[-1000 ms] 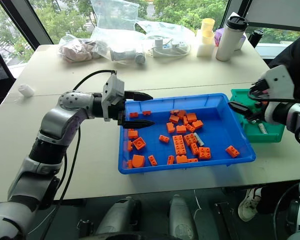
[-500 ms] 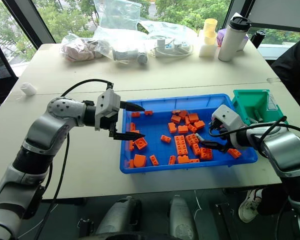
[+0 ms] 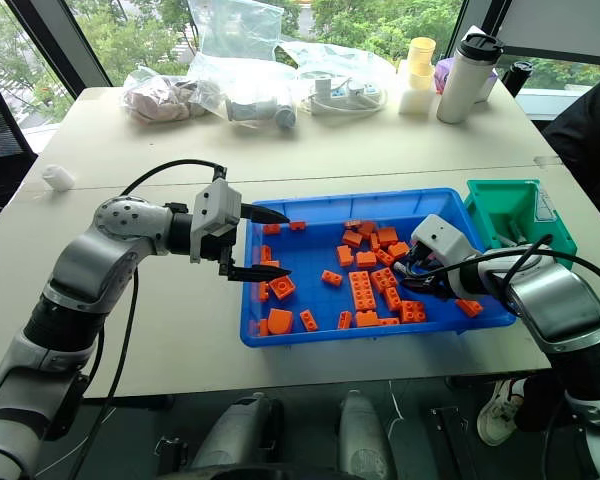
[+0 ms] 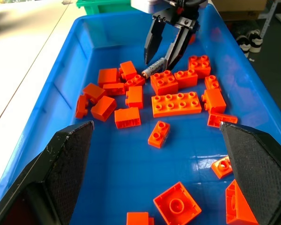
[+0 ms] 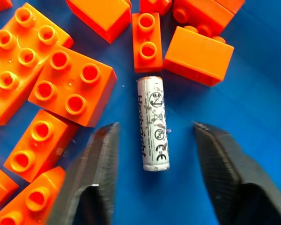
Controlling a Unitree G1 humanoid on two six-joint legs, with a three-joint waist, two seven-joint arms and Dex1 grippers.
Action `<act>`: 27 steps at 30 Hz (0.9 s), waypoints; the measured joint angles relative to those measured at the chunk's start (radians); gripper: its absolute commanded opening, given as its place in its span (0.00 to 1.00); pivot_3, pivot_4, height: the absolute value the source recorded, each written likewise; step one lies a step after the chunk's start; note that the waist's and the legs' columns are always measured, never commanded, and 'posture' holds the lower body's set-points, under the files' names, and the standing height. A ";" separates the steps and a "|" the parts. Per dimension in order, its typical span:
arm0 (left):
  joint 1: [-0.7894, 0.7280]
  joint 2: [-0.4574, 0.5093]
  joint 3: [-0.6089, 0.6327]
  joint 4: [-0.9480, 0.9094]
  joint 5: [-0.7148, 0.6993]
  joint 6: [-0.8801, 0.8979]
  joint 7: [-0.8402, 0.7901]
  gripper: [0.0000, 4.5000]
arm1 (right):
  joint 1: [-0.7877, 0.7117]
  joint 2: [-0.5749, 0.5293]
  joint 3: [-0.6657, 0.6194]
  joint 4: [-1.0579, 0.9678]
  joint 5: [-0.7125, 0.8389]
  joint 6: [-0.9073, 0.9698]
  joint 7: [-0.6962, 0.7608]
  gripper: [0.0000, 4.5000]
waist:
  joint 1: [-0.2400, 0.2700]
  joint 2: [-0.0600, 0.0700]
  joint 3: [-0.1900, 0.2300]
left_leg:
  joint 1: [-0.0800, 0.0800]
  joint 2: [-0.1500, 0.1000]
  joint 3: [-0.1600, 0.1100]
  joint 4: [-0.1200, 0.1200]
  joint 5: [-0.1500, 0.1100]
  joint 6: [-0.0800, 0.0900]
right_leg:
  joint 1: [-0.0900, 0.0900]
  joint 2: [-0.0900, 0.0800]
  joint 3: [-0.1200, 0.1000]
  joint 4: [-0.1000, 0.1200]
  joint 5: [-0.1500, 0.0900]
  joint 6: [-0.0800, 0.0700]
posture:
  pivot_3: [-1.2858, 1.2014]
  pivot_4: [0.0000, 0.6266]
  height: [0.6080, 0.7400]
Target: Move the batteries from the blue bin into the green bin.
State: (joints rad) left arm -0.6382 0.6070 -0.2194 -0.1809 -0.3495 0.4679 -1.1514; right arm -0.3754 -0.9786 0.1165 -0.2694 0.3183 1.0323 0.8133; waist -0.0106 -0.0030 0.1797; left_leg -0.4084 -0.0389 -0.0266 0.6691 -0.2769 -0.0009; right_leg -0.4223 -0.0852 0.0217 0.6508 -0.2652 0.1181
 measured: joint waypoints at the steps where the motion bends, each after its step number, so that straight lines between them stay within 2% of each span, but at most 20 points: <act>1: 0.000 0.000 0.000 0.001 0.000 0.000 -0.001 1.00 | 0.000 0.000 0.002 0.000 0.000 -0.002 0.000 0.10 | 0.000 0.000 0.000 | 0.000 0.000 0.000 0.000 0.000 0.000 | 0.000 0.000 0.000 0.000 0.000 0.000 | 0.52 0.24 1.00; 2: 0.000 0.000 0.000 0.001 0.000 0.000 -0.001 1.00 | -0.001 0.000 0.003 0.000 -0.001 -0.005 0.000 0.00 | 0.001 0.000 0.000 | 0.000 0.000 0.000 0.000 0.000 0.000 | 0.000 0.000 0.000 0.000 0.000 0.000 | 0.52 0.24 1.00; 10: -0.003 0.003 0.000 0.009 0.000 -0.006 -0.019 1.00 | -0.001 0.000 -0.015 0.016 0.000 -0.021 -0.009 0.01 | 0.001 0.000 0.000 | 0.000 0.000 0.000 0.000 0.000 0.000 | 0.000 0.000 0.000 0.000 0.000 0.000 | 0.52 0.24 1.00; 16: -0.096 -0.153 0.028 0.126 -0.031 -0.044 0.046 1.00 | -0.144 0.021 -0.307 0.123 0.031 0.016 -0.118 0.01 | 0.015 0.000 0.000 | -0.001 0.000 0.000 0.002 0.000 0.000 | 0.000 -0.001 0.000 0.000 0.000 0.001 | 0.52 0.24 1.00; 19: -0.158 -0.220 0.046 0.211 -0.033 -0.086 0.064 1.00 | -0.117 0.015 -0.444 0.196 0.008 -0.057 -0.182 0.01 | 0.028 0.000 0.000 | -0.001 -0.001 0.000 0.001 0.000 0.000 | 0.001 -0.001 -0.001 -0.001 0.000 0.001 | 0.52 0.24 1.00; 27: -0.215 -0.306 0.048 0.381 -0.031 -0.168 0.055 1.00 | -0.029 0.019 -0.582 0.297 -0.021 -0.051 -0.295 0.01 | 0.010 0.000 0.000 | 0.000 0.000 0.001 0.001 0.000 0.000 | 0.000 0.000 0.000 0.001 0.001 0.001 | 0.52 0.24 1.00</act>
State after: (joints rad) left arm -0.8534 0.3007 -0.1714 0.2000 -0.3802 0.3003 -1.0968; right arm -0.4043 -0.9592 -0.4654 0.0271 0.2976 0.9815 0.5178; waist -0.0007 -0.0028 0.1793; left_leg -0.4087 -0.0390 -0.0252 0.6697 -0.2769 -0.0008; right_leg -0.4227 -0.0853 0.0219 0.6514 -0.2647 0.1190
